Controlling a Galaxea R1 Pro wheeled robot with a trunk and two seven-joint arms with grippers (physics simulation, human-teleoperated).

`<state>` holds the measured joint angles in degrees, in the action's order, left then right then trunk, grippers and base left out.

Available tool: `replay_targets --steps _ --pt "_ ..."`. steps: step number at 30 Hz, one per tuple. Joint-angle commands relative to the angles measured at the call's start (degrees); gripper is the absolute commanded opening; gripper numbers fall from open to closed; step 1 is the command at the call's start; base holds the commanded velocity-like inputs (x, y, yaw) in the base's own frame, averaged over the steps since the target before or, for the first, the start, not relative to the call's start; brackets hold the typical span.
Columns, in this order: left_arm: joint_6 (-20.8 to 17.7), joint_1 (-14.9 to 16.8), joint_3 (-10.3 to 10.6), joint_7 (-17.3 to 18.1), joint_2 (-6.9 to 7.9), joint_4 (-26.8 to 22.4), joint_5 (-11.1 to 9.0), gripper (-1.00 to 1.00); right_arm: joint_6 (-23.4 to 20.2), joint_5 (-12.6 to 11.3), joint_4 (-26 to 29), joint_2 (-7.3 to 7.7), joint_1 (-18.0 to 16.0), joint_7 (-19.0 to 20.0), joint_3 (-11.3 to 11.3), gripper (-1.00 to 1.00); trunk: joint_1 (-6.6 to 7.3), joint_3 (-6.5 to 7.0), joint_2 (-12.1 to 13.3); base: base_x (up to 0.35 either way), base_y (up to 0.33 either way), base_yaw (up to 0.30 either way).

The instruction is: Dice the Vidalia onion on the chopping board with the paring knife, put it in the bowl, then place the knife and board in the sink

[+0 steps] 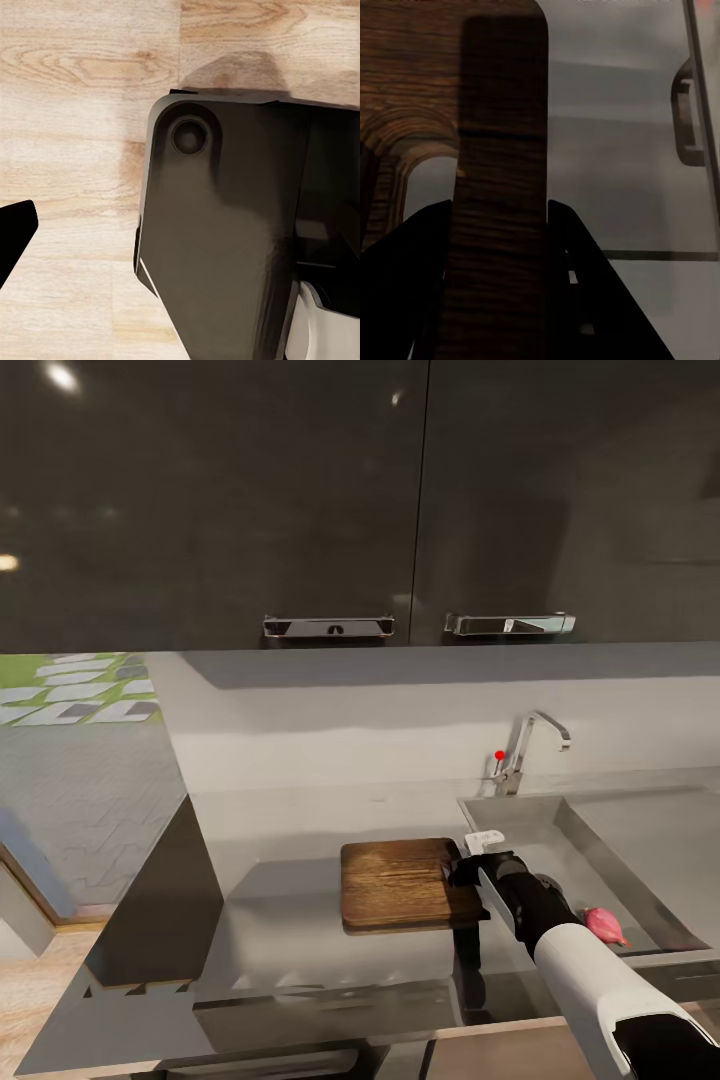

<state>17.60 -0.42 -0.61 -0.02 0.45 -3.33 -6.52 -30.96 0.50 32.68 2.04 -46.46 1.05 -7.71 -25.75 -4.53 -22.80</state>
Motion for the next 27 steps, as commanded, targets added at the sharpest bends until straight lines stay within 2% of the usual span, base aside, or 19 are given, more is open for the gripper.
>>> replay_targets --steps 1,3,4,27 --pt "0.1 0.0 0.0 0.0 -0.01 -0.1 -0.3 1.0 -0.3 0.1 0.1 0.07 0.0 0.1 -0.3 -1.0 -0.03 -0.11 -0.1 0.0 0.0 0.0" --pt "0.1 0.0 0.0 0.0 -0.01 -0.1 -0.3 1.0 -0.3 0.1 0.1 0.07 0.0 0.1 -0.3 -1.0 -0.03 -0.11 -0.1 0.0 0.0 0.0" --pt "0.1 0.0 0.0 0.0 -0.01 -0.1 -0.3 1.0 -0.3 0.1 0.1 0.07 0.0 0.1 -0.3 1.0 -0.03 -0.11 -0.1 0.0 0.0 0.0" --pt "0.1 0.0 0.0 0.0 -0.01 -0.1 -0.3 1.0 -0.3 0.1 0.1 0.07 0.0 0.1 -0.3 1.0 -0.03 -0.11 -0.1 0.0 0.0 0.0"
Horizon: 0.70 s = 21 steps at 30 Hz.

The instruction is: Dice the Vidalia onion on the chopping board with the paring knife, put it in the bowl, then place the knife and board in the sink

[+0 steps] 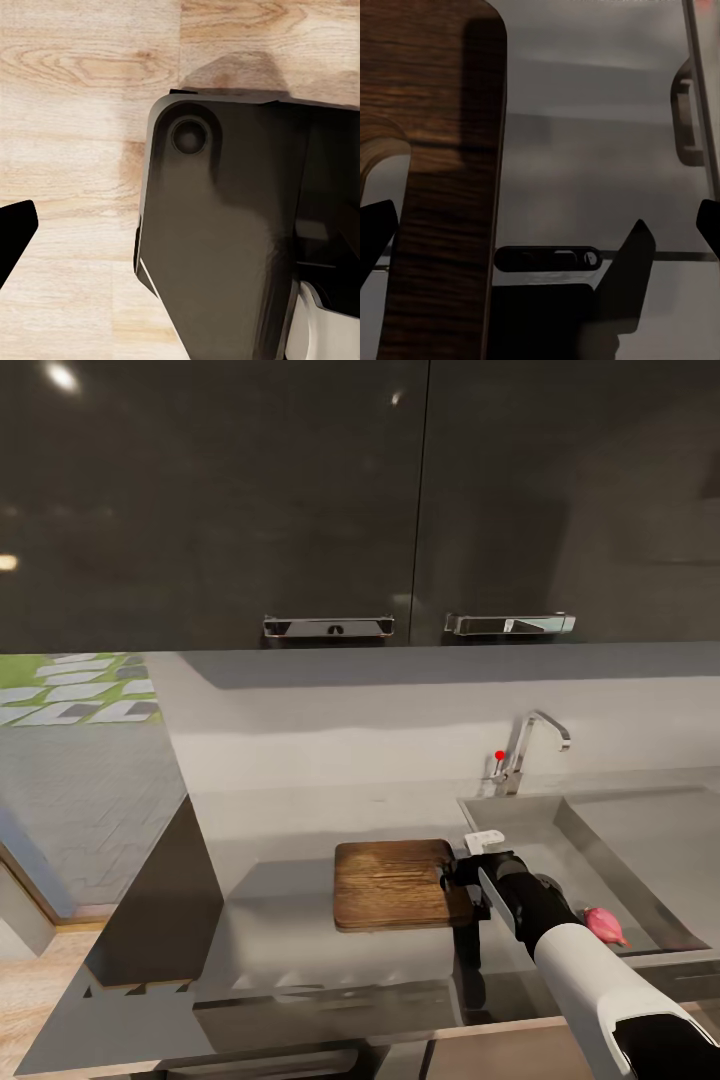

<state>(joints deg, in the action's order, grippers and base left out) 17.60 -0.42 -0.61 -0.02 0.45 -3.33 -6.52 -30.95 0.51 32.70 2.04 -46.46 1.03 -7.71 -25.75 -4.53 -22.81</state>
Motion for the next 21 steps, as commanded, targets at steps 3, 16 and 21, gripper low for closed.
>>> replay_targets --steps 3,16,21 --pt "0.1 0.0 0.0 0.0 -0.01 -0.1 -0.3 1.0 -0.3 0.0 0.2 0.07 0.0 0.1 -0.3 1.0 -0.04 -0.11 -0.1 0.0 0.0 0.0" --pt "0.1 0.0 0.0 0.0 -0.01 -0.1 -0.3 1.0 -0.6 0.0 1.1 0.07 0.0 0.0 -0.2 1.0 -0.04 -0.11 -0.1 0.0 0.0 0.0" --pt "0.1 0.0 0.0 0.0 -0.01 -0.1 -0.3 1.0 -0.9 0.0 3.1 -0.03 -0.1 -0.1 -0.1 1.0 -0.04 -0.11 -0.1 0.0 0.0 0.0"
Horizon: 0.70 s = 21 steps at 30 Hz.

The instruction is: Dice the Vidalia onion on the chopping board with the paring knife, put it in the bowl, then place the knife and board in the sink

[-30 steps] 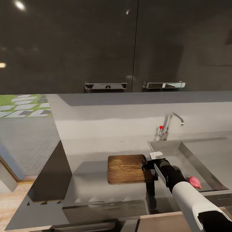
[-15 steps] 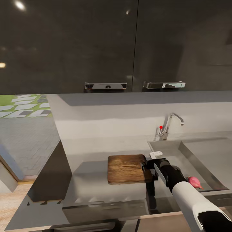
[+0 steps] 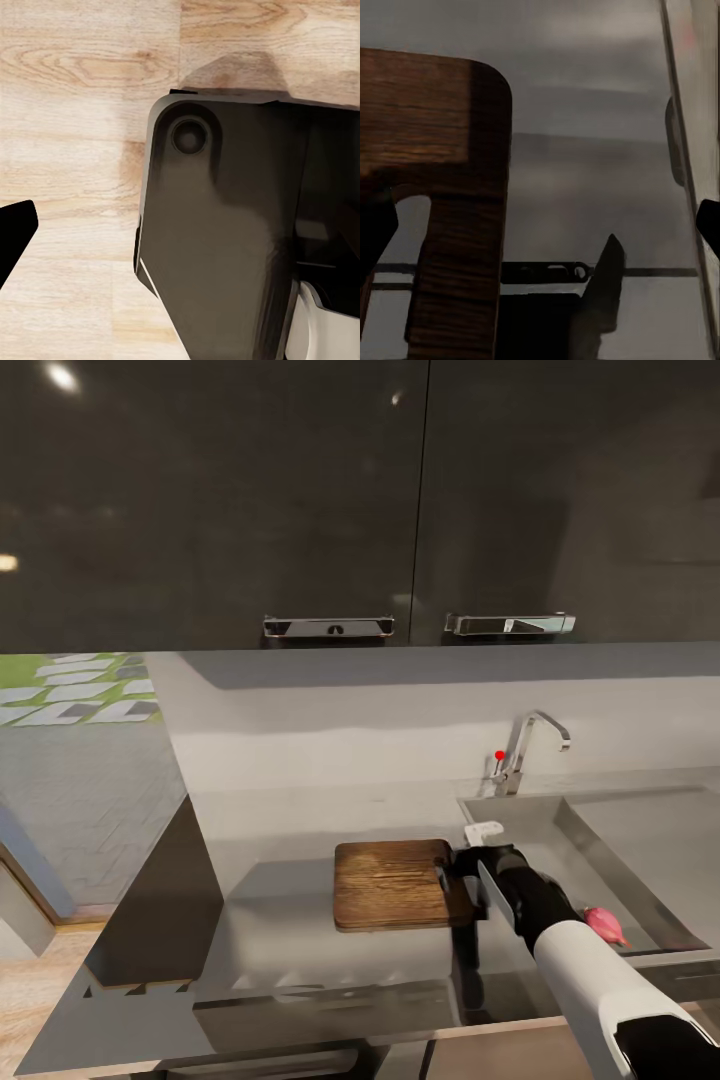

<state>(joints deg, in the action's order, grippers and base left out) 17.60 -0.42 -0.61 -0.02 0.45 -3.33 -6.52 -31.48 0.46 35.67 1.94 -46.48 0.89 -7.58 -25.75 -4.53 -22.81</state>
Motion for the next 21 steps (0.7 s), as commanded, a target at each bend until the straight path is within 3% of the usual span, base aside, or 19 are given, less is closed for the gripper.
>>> replay_targets --steps 1,14,21 --pt "0.1 0.0 0.0 0.0 -0.01 -0.1 -0.3 1.0 -0.4 0.1 0.9 0.04 -0.1 0.1 -0.3 1.0 -0.04 -0.11 -0.1 0.0 0.0 0.0" --pt "0.1 0.0 0.0 0.0 -0.09 -0.1 -0.3 1.0 -6.0 0.0 9.5 -0.06 0.0 0.2 -0.2 1.0 -0.04 -0.11 -0.1 0.0 0.0 0.0" --pt "0.2 0.0 0.0 0.0 -0.06 -0.1 -0.3 1.0 -6.8 0.0 11.7 -0.22 0.0 0.1 -0.3 1.0 -0.04 -0.11 -0.1 0.0 0.0 0.0"
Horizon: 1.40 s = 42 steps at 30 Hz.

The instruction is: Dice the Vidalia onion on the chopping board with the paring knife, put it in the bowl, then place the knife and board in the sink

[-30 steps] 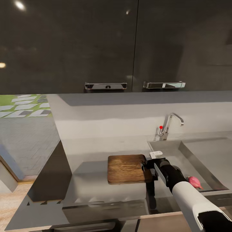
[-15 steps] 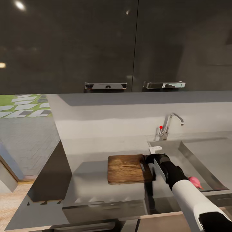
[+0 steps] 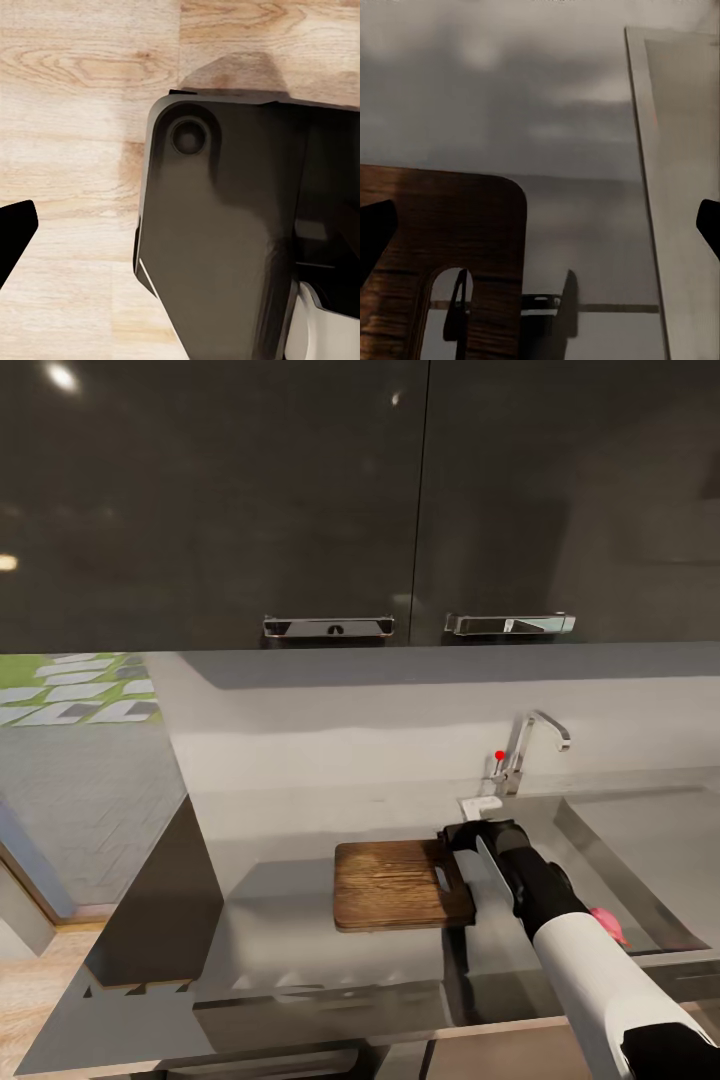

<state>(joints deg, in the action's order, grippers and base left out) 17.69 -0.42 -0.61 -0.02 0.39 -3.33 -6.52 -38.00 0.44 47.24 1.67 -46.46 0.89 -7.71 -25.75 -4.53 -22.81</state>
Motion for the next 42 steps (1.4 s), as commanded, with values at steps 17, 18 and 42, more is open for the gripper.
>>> replay_targets --steps 17,18,42 --pt "0.1 0.0 0.0 0.0 -0.04 -0.1 -0.3 1.0 -0.5 0.1 1.4 0.25 -0.1 0.1 -0.1 1.0 -0.04 -0.11 -0.1 -0.026 0.0 0.0" --pt "0.1 0.0 0.0 0.0 -0.04 -0.1 -0.3 1.0 -0.5 0.1 1.5 0.26 -0.1 0.1 -0.1 1.0 -0.04 -0.11 -0.1 -0.184 0.0 0.0" --pt "0.1 0.0 0.0 0.0 -0.04 -0.1 -0.3 1.0 -0.5 0.1 1.6 0.27 -0.1 0.2 -0.1 1.0 -0.04 -0.11 -0.1 -0.327 0.0 0.0"
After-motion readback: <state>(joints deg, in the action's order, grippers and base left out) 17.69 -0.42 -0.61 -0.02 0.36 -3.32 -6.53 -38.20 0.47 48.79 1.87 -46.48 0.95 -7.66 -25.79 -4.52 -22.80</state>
